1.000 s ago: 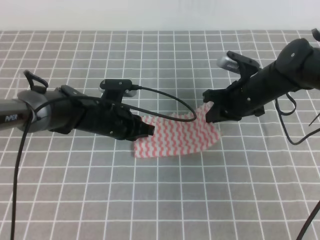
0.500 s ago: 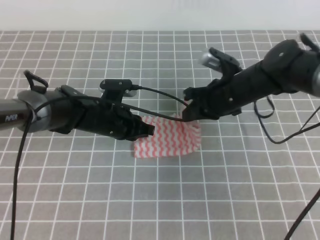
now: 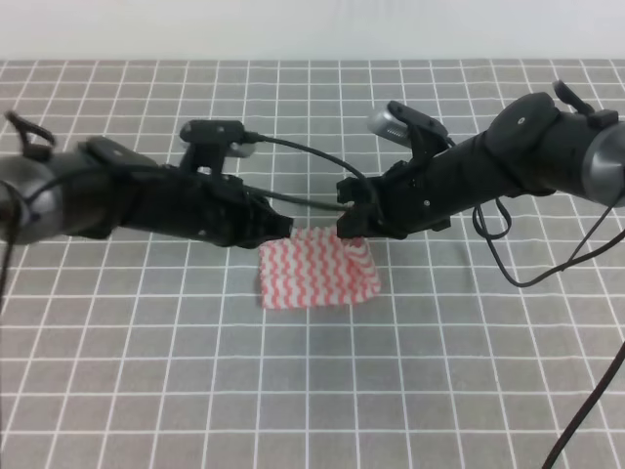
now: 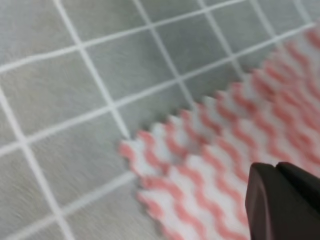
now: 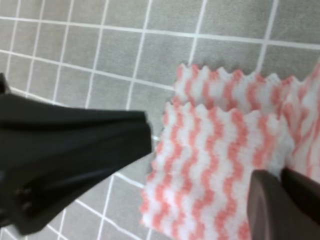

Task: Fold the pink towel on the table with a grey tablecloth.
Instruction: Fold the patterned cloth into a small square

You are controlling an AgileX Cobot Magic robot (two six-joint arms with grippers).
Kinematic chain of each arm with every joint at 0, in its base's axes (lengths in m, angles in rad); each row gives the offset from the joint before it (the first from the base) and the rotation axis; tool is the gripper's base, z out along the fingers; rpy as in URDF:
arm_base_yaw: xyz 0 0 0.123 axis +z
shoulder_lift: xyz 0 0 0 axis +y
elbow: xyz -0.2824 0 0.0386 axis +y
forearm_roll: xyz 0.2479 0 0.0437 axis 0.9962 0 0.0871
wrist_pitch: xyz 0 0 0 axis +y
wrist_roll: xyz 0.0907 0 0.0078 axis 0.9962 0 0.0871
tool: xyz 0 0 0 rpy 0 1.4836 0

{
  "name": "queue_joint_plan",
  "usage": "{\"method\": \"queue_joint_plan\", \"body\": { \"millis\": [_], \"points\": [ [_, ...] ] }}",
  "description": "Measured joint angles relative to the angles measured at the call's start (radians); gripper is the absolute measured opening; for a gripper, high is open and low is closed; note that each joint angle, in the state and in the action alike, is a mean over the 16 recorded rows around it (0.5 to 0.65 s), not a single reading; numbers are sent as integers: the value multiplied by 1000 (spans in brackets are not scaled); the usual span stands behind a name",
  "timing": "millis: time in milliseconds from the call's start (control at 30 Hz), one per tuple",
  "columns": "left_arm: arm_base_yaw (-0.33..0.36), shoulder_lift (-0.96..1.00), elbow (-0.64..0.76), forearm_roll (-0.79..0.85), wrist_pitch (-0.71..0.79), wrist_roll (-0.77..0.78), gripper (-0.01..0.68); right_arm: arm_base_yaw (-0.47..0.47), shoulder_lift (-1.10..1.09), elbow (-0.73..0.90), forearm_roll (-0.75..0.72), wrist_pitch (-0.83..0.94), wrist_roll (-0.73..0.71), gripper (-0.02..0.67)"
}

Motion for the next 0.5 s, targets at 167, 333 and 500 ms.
{"method": "queue_joint_plan", "body": {
  "millis": [167, 333, 500],
  "points": [
    [26, 1, 0, 0, 54, -4, -3, 1, 1, 0, 12, -2, -8, -12],
    [46, 31, 1, -7, 90, -7, -4, 1, 1, 0, 19, 0, -14, -12],
    [51, 66, 1, -17, 86, -4, -3, 2, 1, 0, 20, 0, -14, -12]
  ]
}}
